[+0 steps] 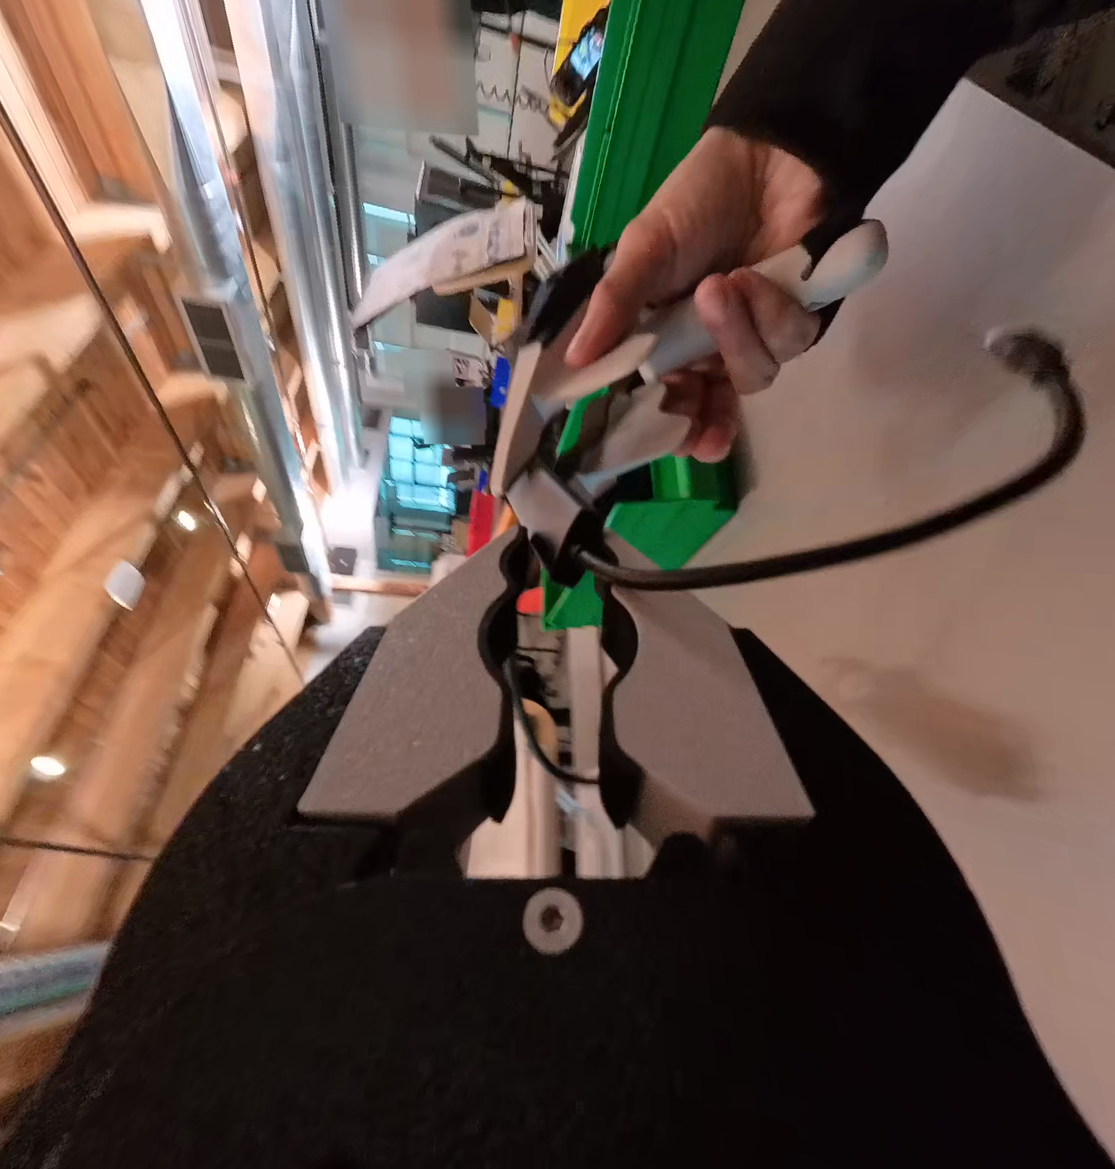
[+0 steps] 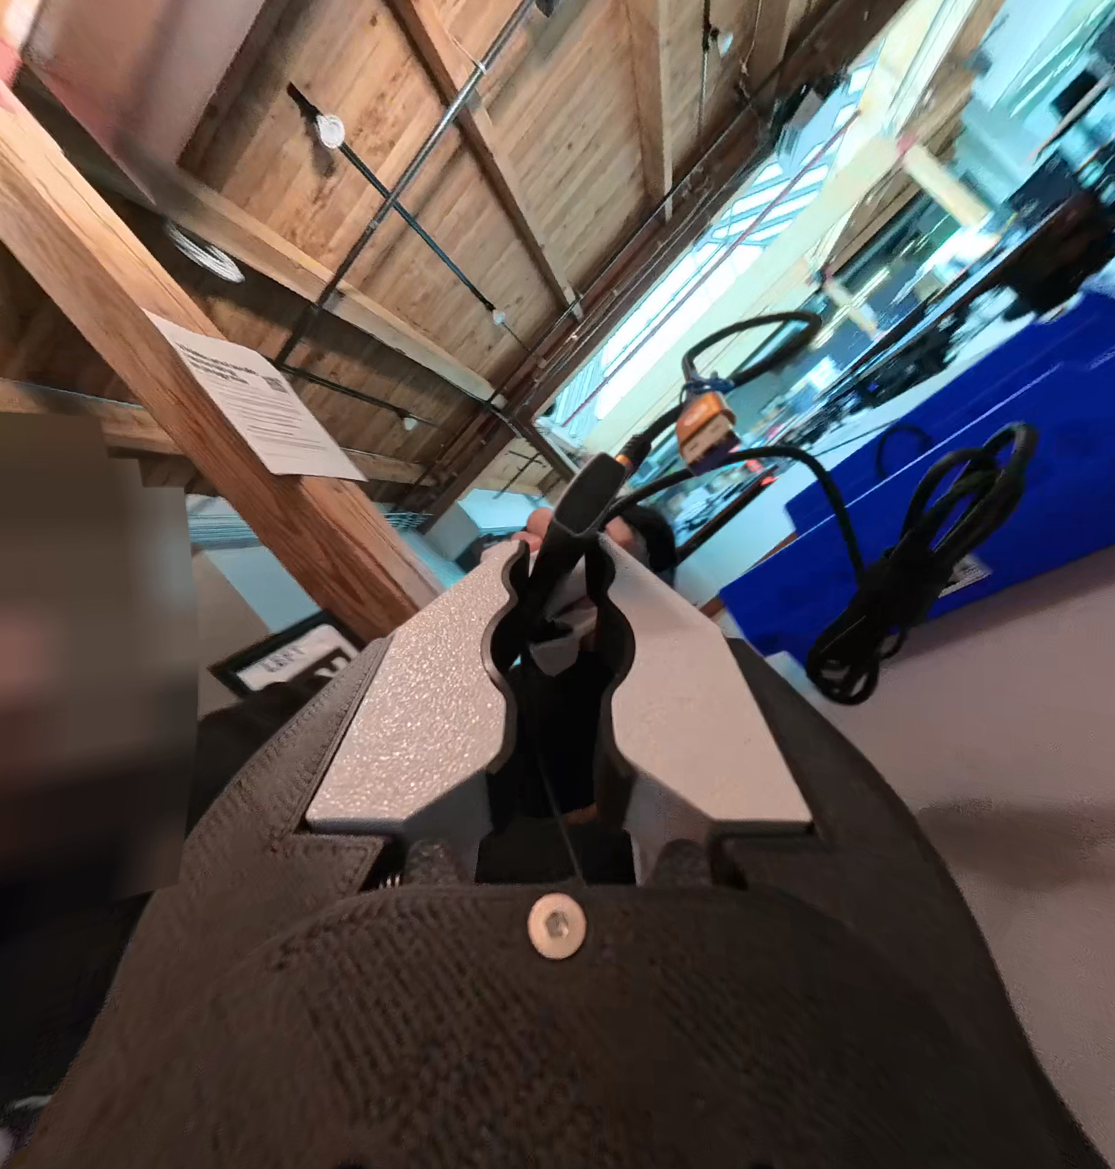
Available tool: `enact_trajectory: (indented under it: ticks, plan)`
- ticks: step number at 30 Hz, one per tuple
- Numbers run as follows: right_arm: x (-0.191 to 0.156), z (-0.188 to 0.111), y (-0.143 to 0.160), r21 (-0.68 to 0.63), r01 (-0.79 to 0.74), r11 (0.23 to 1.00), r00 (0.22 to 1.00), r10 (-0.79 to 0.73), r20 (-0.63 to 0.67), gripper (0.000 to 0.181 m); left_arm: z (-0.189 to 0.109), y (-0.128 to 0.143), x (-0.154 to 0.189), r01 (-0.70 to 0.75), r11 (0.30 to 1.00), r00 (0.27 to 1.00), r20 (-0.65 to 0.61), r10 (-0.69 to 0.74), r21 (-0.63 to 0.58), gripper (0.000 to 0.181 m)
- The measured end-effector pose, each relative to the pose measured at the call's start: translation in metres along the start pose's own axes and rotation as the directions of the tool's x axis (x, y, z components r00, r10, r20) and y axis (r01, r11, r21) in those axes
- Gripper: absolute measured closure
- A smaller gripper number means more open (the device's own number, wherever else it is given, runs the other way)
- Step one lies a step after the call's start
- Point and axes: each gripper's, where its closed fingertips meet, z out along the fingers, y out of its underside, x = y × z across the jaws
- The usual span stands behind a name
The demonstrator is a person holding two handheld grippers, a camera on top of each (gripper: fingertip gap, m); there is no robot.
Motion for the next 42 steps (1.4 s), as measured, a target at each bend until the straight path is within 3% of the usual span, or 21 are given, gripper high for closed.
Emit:
enact_trajectory:
  ticks: [1, 3, 5, 7, 8, 10, 12, 13, 15, 17, 20, 24, 26, 29, 30, 33, 35, 37, 39, 42]
  plan:
    - [0.000, 0.000, -0.002, 0.005, 0.051, 0.999, 0.998, -0.051, -0.022, 0.165, -0.001, 0.009, 0.002, 0.069, 0.997, 0.998, -0.007, -0.069, -0.022, 0.158]
    - [0.002, -0.001, -0.007, 0.009, 0.165, 0.986, 0.983, -0.163, -0.085, 0.166, -0.006, 0.035, 0.004, 0.234, 0.968, 0.972, 0.003, -0.235, -0.094, 0.152]
    - [0.004, -0.002, -0.010, -0.014, 0.334, 0.942, 0.931, -0.332, -0.149, 0.167, -0.015, 0.067, 0.006, 0.419, 0.891, 0.907, 0.046, -0.418, -0.174, 0.151]
    - [0.001, -0.003, -0.015, -0.015, 0.479, 0.878, 0.861, -0.473, -0.188, 0.169, -0.028, 0.095, 0.008, 0.636, 0.739, 0.770, 0.118, -0.628, -0.221, 0.149]
    - [-0.003, -0.003, -0.015, -0.015, 0.520, 0.854, 0.839, -0.514, -0.178, 0.170, -0.033, 0.097, 0.009, 0.755, 0.630, 0.653, 0.130, -0.746, -0.180, 0.148]
    - [-0.013, 0.000, -0.014, 0.012, 0.569, 0.822, 0.816, -0.563, -0.131, 0.172, -0.037, 0.077, 0.007, 0.941, 0.338, 0.339, 0.023, -0.941, -0.014, 0.145]
    - [-0.021, 0.003, -0.009, 0.038, 0.605, 0.795, 0.796, -0.602, -0.068, 0.173, -0.035, 0.058, 0.013, 0.996, 0.058, 0.065, -0.113, -0.991, 0.069, 0.145]
    - [-0.024, 0.005, -0.006, 0.048, 0.615, 0.787, 0.789, -0.613, -0.040, 0.173, -0.032, 0.050, 0.019, 0.996, -0.051, -0.038, -0.179, -0.983, 0.071, 0.144]
    - [-0.025, 0.009, 0.000, 0.043, 0.621, 0.783, 0.784, -0.621, -0.011, 0.173, -0.024, 0.030, 0.034, 0.981, -0.188, -0.160, -0.323, -0.933, 0.055, 0.143]
    - [-0.023, 0.013, 0.006, 0.024, 0.629, 0.777, 0.778, -0.629, -0.002, 0.173, -0.016, 0.011, 0.048, 0.970, -0.243, -0.211, -0.427, -0.879, 0.020, 0.142]
    - [-0.023, 0.019, 0.008, 0.048, 0.623, 0.781, 0.782, -0.623, -0.002, 0.174, 0.003, 0.001, 0.068, 0.971, -0.237, -0.219, -0.424, -0.879, -0.010, 0.131]
    - [-0.017, 0.027, 0.005, 0.085, 0.579, 0.811, 0.815, -0.577, -0.040, 0.173, 0.026, -0.001, 0.072, 0.978, -0.198, -0.163, -0.365, -0.917, 0.061, 0.127]
    - [-0.014, 0.031, 0.004, 0.107, 0.541, 0.834, 0.841, -0.539, -0.049, 0.173, 0.033, 0.006, 0.062, 0.979, -0.150, -0.103, -0.299, -0.949, 0.137, 0.131]
    - [-0.008, 0.034, 0.004, 0.122, 0.528, 0.840, 0.849, -0.523, -0.072, 0.173, 0.034, 0.000, 0.048, 0.974, -0.065, 0.002, -0.296, -0.955, 0.216, 0.158]
    - [-0.007, 0.034, 0.005, 0.117, 0.530, 0.840, 0.848, -0.526, -0.067, 0.173, 0.034, -0.001, 0.046, 0.974, -0.055, 0.013, -0.293, -0.956, 0.220, 0.168]
    - [-0.002, 0.031, 0.004, 0.100, 0.499, 0.861, 0.867, -0.494, -0.066, 0.172, 0.035, 0.007, 0.051, 0.984, 0.028, 0.068, -0.227, -0.972, 0.176, 0.172]
    - [0.009, 0.025, -0.003, 0.068, 0.492, 0.868, 0.866, -0.479, -0.146, 0.166, 0.033, 0.028, 0.055, 0.988, 0.109, 0.120, -0.110, -0.987, 0.108, 0.176]
    - [0.022, 0.013, -0.015, 0.051, 0.520, 0.853, 0.824, -0.486, -0.291, 0.145, 0.027, 0.058, 0.061, 0.971, 0.237, 0.239, 0.053, -0.970, -0.038, 0.173]
    - [0.028, 0.008, -0.016, -0.014, 0.540, 0.841, 0.786, -0.510, -0.349, 0.130, 0.016, 0.086, 0.060, 0.888, 0.405, 0.447, 0.201, -0.872, -0.217, 0.172]
    - [0.040, 0.008, -0.011, -0.110, 0.493, 0.863, 0.772, -0.493, -0.401, 0.111, 0.001, 0.107, 0.049, 0.638, 0.632, 0.763, 0.251, -0.596, -0.439, 0.173]
